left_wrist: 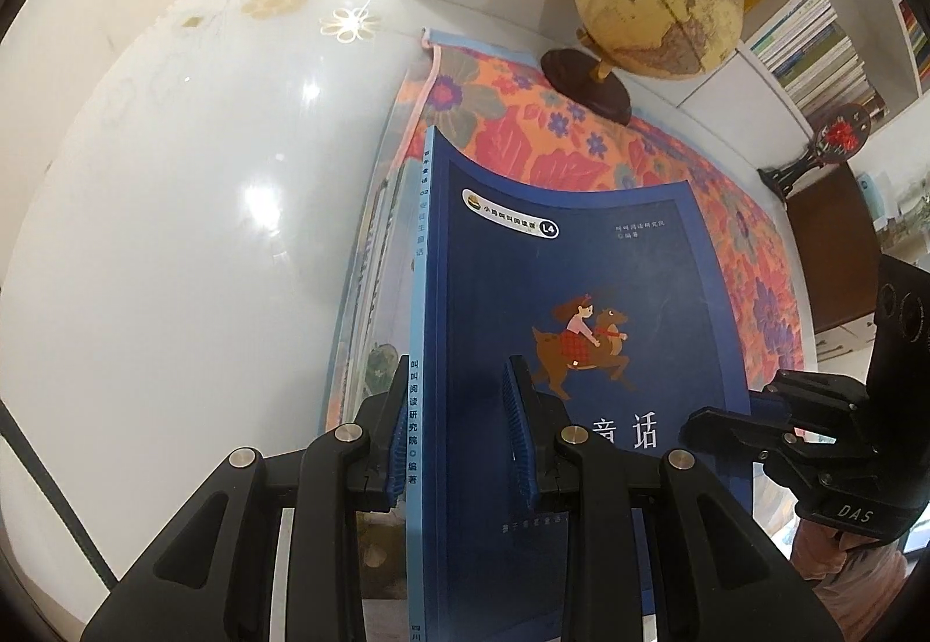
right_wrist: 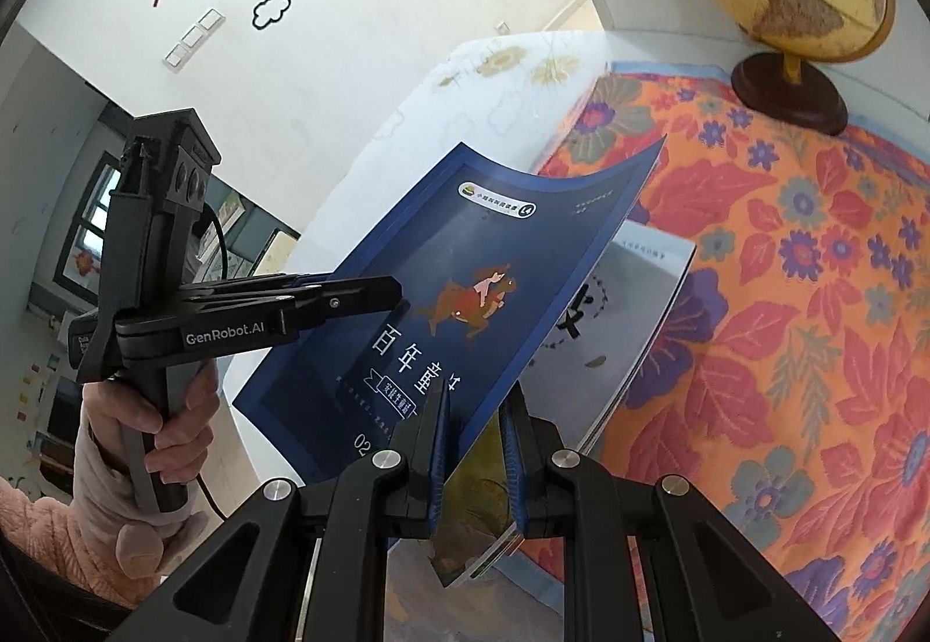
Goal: Organize books
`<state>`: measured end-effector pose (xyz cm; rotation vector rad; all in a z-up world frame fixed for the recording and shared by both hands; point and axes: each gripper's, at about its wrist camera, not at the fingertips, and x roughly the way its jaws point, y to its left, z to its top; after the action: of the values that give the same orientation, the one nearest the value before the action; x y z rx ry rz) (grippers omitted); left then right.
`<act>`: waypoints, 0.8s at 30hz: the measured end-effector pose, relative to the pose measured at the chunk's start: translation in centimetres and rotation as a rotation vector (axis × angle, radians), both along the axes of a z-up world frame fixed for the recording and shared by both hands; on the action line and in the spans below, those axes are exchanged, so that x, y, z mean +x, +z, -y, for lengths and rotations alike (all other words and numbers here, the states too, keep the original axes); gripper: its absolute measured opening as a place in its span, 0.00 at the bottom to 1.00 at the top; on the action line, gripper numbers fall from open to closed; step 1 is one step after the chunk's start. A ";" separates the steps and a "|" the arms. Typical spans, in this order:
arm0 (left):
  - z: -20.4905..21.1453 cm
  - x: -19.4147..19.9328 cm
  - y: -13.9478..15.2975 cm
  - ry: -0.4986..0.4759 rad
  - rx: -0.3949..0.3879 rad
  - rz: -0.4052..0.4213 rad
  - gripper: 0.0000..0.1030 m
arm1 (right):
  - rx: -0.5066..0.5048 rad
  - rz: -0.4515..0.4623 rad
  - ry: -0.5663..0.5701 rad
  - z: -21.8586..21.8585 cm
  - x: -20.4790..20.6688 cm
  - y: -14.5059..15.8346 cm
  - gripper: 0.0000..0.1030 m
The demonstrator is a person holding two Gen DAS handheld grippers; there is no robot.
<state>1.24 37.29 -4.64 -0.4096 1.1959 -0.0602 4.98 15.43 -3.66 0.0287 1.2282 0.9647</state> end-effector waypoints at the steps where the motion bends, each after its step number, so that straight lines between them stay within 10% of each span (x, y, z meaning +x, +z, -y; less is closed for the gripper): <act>1: 0.0 0.0 -0.2 -0.002 -0.001 -0.003 0.24 | -0.004 -0.001 -0.002 0.0 0.0 -0.2 0.16; 24: -0.4 0.6 -2.0 -0.008 -0.002 -0.074 0.26 | -0.079 -0.103 -0.048 -0.1 0.4 -4.4 0.17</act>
<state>1.81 37.66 -6.61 -0.4117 1.2706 -0.0540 5.36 15.54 -8.04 0.0461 1.3533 0.8810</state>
